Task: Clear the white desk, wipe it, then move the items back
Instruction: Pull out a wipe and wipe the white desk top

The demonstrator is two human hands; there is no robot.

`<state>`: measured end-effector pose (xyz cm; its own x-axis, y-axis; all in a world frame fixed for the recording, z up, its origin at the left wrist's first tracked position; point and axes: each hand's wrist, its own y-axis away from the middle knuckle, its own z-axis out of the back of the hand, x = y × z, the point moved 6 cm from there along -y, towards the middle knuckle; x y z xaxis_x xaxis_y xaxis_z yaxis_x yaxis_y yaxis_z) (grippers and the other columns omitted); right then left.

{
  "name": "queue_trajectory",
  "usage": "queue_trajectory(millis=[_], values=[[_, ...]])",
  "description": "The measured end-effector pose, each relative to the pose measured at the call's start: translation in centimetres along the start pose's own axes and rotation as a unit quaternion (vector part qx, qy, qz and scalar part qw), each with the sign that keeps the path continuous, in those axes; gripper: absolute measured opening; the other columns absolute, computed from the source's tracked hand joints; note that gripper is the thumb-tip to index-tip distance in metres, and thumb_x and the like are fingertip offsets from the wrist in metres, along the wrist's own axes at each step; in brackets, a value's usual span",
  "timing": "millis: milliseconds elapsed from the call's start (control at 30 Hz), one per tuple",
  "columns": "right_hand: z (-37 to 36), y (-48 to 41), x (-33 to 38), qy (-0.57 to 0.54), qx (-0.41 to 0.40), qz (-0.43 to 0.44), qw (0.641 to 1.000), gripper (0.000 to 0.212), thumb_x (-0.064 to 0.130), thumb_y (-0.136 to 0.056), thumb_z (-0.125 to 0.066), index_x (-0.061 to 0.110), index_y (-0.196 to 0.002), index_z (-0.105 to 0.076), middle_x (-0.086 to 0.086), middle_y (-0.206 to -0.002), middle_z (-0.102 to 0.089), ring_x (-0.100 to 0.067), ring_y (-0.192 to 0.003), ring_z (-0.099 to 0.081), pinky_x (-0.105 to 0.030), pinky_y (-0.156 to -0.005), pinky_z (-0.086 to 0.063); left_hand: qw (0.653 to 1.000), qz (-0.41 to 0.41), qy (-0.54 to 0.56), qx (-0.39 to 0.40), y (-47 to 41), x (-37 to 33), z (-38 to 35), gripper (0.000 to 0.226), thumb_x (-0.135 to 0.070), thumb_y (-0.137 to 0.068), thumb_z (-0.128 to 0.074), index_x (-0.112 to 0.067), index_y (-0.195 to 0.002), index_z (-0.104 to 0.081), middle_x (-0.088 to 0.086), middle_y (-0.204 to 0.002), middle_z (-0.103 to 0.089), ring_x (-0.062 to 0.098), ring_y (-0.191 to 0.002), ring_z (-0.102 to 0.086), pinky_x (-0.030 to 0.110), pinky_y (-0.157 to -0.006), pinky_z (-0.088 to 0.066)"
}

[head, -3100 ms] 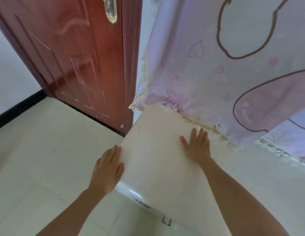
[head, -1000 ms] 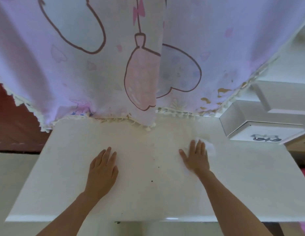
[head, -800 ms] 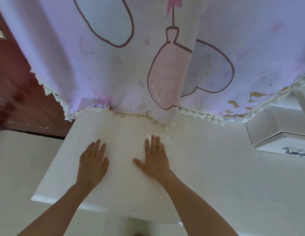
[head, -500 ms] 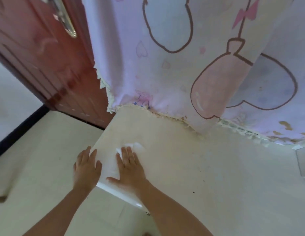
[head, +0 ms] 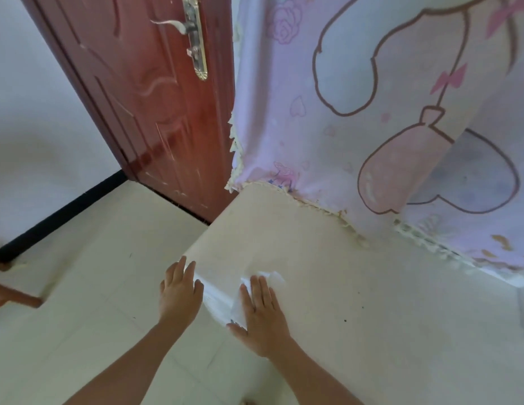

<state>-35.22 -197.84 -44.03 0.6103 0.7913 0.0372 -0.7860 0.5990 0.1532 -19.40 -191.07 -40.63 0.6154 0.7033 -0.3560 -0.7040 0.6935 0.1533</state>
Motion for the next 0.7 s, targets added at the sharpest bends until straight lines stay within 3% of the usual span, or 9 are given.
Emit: queue_trajectory(millis=[67,133,167,267,400,467,567,633,700], values=[[-0.4,3.2,-1.4,-0.001,-0.007,-0.046,0.999,0.079,0.071,-0.081,-0.024,0.014,-0.13,-0.049,-0.015,-0.141,-0.041,-0.029,-0.13,-0.041,-0.033,-0.096,-0.045,0.999,-0.034,0.008,0.016,2.0,-2.0,-1.3,0.048,-0.023,-0.096,-0.035,-0.015,-0.142,-0.026,0.001,-0.155,-0.014,0.018,-0.141,-0.01,0.035,-0.112,-0.017],[-0.5,6.9,-3.3,0.009,-0.039,-0.092,0.995,0.078,0.063,-0.089,-0.002,0.009,-0.14,-0.025,-0.017,-0.151,-0.012,-0.03,-0.142,-0.007,-0.036,-0.109,-0.025,0.997,-0.078,0.012,0.027,4.5,-3.9,-2.3,0.048,-0.024,-0.096,-0.034,-0.016,-0.143,-0.025,0.0,-0.155,-0.011,0.017,-0.142,-0.008,0.032,-0.112,-0.016],[-0.8,8.9,-4.4,0.007,-0.032,-0.121,0.992,0.077,0.06,-0.089,0.003,0.008,-0.139,-0.028,-0.015,-0.149,-0.016,-0.028,-0.142,-0.005,-0.036,-0.108,-0.023,0.994,-0.1,0.011,0.034,5.9,-4.7,-2.7,0.048,-0.025,-0.097,-0.033,-0.016,-0.143,-0.024,0.0,-0.155,-0.01,0.016,-0.142,-0.008,0.031,-0.112,-0.016],[-1.4,16.6,-8.5,-0.025,0.014,-0.228,0.973,0.092,0.06,-0.088,0.009,0.002,-0.125,-0.053,-0.02,-0.135,-0.044,-0.035,-0.124,-0.048,-0.039,-0.094,-0.046,0.987,-0.155,0.013,0.039,10.4,-5.9,-2.7,0.048,-0.025,-0.097,-0.032,-0.016,-0.144,-0.024,-0.001,-0.155,-0.009,0.015,-0.142,-0.007,0.03,-0.112,-0.016],[-4.0,25.2,-13.8,-0.048,0.119,-0.271,0.954,0.132,0.08,-0.039,0.037,0.007,-0.145,0.008,-0.019,-0.153,0.011,-0.032,-0.143,0.006,-0.037,-0.116,-0.009,0.977,-0.208,0.038,0.038,16.2,-6.2,-2.7,0.048,-0.023,-0.097,-0.034,-0.015,-0.143,-0.026,0.0,-0.156,-0.009,0.016,-0.142,-0.007,0.032,-0.111,-0.018],[-3.7,26.9,-14.9,-0.065,0.137,-0.288,0.946,0.116,0.084,-0.058,0.02,0.006,-0.144,0.01,-0.018,-0.153,0.013,-0.03,-0.143,0.008,-0.036,-0.117,-0.006,0.971,-0.233,0.04,0.025,18.8,-6.4,-2.6,0.047,-0.023,-0.097,-0.035,-0.014,-0.142,-0.028,0.001,-0.155,-0.012,0.017,-0.142,-0.009,0.032,-0.11,-0.022],[-3.7,27.2,-15.1,-0.092,0.142,-0.296,0.94,0.08,0.057,-0.093,-0.025,0.005,-0.145,0.008,-0.018,-0.153,0.012,-0.03,-0.143,0.008,-0.038,-0.117,-0.006,0.968,-0.247,0.033,0.022,22.0,-6.4,-3.1,0.046,-0.022,-0.096,-0.035,-0.015,-0.142,-0.03,0.001,-0.155,-0.013,0.018,-0.142,-0.012,0.031,-0.11,-0.024],[-4.2,26.9,-15.1,-0.082,0.125,-0.288,0.946,0.078,0.054,-0.094,-0.027,0.005,-0.145,0.006,-0.019,-0.153,0.011,-0.032,-0.143,0.007,-0.039,-0.116,-0.007,0.968,-0.251,0.021,0.017,23.1,-6.6,-3.4,0.045,-0.019,-0.095,-0.039,-0.013,-0.14,-0.034,0.004,-0.153,-0.019,0.021,-0.141,-0.017,0.033,-0.109,-0.027],[-4.8,27.1,-15.5,-0.065,0.108,-0.278,0.952,0.081,0.06,-0.09,-0.015,0.005,-0.145,0.007,-0.02,-0.153,0.012,-0.033,-0.142,0.008,-0.039,-0.116,-0.008,0.961,-0.275,0.018,-0.006,24.3,-7.6,-3.3,0.038,-0.007,-0.088,-0.048,-0.005,-0.126,-0.052,0.015,-0.142,-0.041,0.032,-0.129,-0.041,0.042,-0.097,-0.043]])
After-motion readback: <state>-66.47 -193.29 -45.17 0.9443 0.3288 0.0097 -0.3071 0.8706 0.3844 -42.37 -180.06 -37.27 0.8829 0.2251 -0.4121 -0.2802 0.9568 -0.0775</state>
